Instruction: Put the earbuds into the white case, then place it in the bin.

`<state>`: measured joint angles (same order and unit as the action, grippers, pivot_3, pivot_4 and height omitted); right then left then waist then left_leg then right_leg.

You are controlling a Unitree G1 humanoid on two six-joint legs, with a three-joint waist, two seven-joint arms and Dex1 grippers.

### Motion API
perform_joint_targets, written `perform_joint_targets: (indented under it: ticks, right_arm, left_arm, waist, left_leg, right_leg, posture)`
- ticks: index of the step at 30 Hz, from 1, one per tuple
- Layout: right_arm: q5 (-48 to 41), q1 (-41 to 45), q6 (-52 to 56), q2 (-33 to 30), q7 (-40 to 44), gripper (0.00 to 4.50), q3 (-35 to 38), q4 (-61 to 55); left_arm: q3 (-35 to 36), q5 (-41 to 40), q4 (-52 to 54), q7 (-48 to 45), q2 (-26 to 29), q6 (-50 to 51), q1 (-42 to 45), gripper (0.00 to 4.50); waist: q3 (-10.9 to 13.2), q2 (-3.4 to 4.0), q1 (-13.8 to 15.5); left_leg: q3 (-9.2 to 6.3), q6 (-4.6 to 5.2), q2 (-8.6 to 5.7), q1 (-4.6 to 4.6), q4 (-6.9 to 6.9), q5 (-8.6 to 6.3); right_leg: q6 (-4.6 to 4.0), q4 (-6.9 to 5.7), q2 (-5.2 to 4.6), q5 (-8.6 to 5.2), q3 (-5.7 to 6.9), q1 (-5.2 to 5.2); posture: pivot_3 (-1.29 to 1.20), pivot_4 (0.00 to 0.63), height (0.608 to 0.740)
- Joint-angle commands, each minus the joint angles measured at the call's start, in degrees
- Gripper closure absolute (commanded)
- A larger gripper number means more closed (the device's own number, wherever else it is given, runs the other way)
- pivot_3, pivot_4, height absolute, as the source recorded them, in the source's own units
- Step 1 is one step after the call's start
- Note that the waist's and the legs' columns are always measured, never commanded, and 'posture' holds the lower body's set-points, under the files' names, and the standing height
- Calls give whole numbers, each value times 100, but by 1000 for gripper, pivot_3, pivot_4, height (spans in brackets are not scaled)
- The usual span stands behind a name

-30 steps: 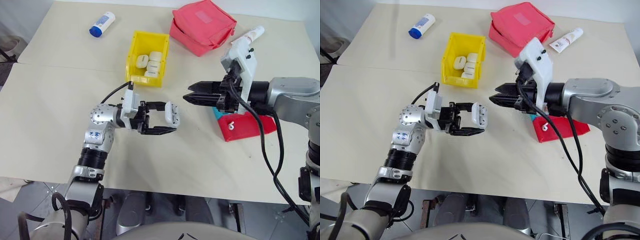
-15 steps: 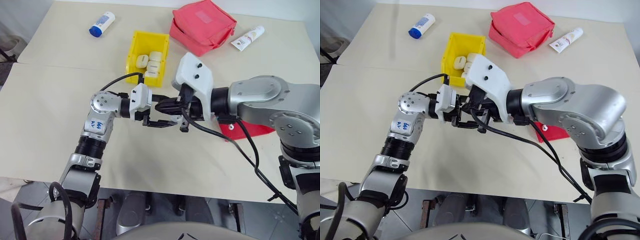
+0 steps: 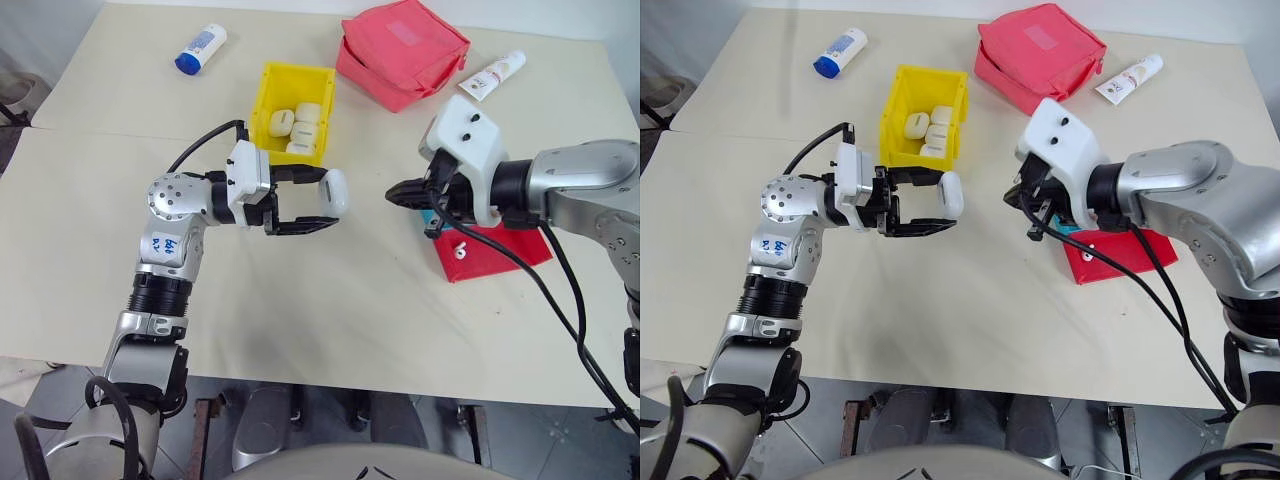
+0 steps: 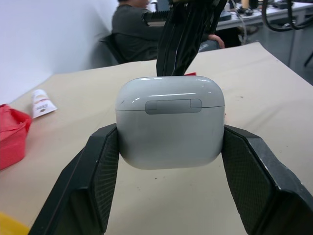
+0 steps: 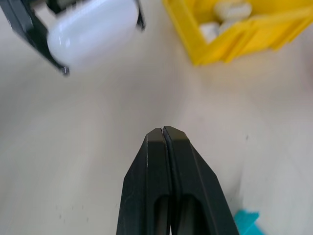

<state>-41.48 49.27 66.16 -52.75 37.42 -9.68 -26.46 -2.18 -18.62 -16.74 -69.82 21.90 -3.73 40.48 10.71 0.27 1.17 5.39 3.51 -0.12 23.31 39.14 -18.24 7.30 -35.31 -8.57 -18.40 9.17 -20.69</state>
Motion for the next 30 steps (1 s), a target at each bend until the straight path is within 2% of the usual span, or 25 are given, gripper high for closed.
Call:
perform_joint_targets:
  ticks: [1,4,7,11,15,25,26,29,30]
  right_arm:
    - [28,-208,-378,89,138,4473,596,69]
    - [-231,-872,-906,155,600,3897,1372,263]
    - [-399,-1513,-1681,379,1081,2903,2182,616]
    - [-265,-2033,-2287,342,1657,1509,2445,1020]
    - [-159,-2061,-2656,389,1820,100,2551,1440]
    - [-34,-2244,-3013,444,1777,42,2663,1562]
    - [-49,-2255,-3005,464,1735,0,2673,1522]
    - [-48,-2316,-2993,457,1661,0,2662,1412]
    - [-41,-2333,-2984,453,1627,0,2659,1388]
  left_arm:
    - [249,-194,201,293,-25,-10,-46,1726]
    - [504,-218,143,748,-89,-11,-83,1726]
    - [784,-232,-26,1248,-201,-81,-30,1726]
    - [950,49,-644,1842,-259,-419,255,1726]
    - [1068,309,-1983,2453,-295,-783,1026,1726]
    - [1002,703,-4786,2110,-322,-1442,2460,1726]
    - [989,761,-4924,2131,-320,-1485,2520,1006]
    - [949,1009,-5261,2520,-288,-1528,2659,162]
    - [961,1080,-5357,2692,-274,-1539,2702,71]
  waist:
    - [0,0,19]
    - [2,-5,41]
    - [2,-8,40]
    - [2,-8,32]
    - [4,-12,34]
    - [7,-16,28]
    - [7,-16,27]
    - [7,-17,27]
    - [7,-17,27]
  left_leg:
    - [-1,0,-1,0,0,0]
    - [-6,1,-5,1,2,0]
    - [-9,4,-8,0,1,-2]
    - [-6,6,-7,0,-1,1]
    - [0,10,-8,1,-1,9]
    - [5,11,-13,2,-9,9]
    - [5,11,-12,2,-9,9]
    - [6,11,-12,2,-8,9]
    - [6,11,-12,2,-8,9]
  right_leg:
    - [0,0,0,0,1,1]
    - [1,1,-2,1,1,5]
    - [6,10,-3,3,2,12]
    - [12,17,-1,6,5,13]
    - [16,18,-1,9,4,12]
    - [18,21,-2,9,7,6]
    - [18,19,-1,9,8,5]
    - [18,19,-2,9,7,4]
    - [18,18,-2,9,6,4]
  posture:
    - [0,150,740]
    - [0,150,740]
    - [0,150,740]
    - [0,150,740]
    - [0,150,740]
    - [0,150,740]
    - [0,150,740]
    - [0,150,740]
    - [0,150,740]
